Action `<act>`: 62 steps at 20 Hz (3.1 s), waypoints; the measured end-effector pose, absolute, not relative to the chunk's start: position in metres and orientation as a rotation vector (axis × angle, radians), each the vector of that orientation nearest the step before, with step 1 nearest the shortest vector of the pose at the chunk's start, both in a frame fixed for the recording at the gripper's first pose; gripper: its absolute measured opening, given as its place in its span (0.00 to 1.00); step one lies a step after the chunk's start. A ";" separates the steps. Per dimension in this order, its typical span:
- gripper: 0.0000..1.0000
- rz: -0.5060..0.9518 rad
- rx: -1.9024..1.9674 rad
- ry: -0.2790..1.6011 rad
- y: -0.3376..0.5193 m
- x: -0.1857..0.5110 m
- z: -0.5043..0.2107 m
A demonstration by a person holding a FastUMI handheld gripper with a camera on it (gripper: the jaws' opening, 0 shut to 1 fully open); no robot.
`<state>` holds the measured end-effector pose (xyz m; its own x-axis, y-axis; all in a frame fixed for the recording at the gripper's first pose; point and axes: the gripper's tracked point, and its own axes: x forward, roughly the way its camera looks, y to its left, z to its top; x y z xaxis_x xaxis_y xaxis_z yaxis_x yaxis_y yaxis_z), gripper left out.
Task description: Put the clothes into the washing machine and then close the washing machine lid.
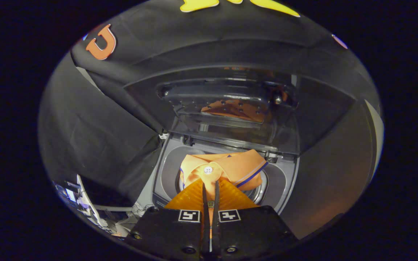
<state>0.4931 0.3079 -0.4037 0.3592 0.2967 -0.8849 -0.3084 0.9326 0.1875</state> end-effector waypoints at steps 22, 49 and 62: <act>0.13 0.347 -0.072 1.182 0.301 0.498 -0.435; 0.79 0.374 -0.157 0.941 0.299 0.502 -0.367; 0.79 0.343 -0.050 0.659 0.328 0.555 -0.229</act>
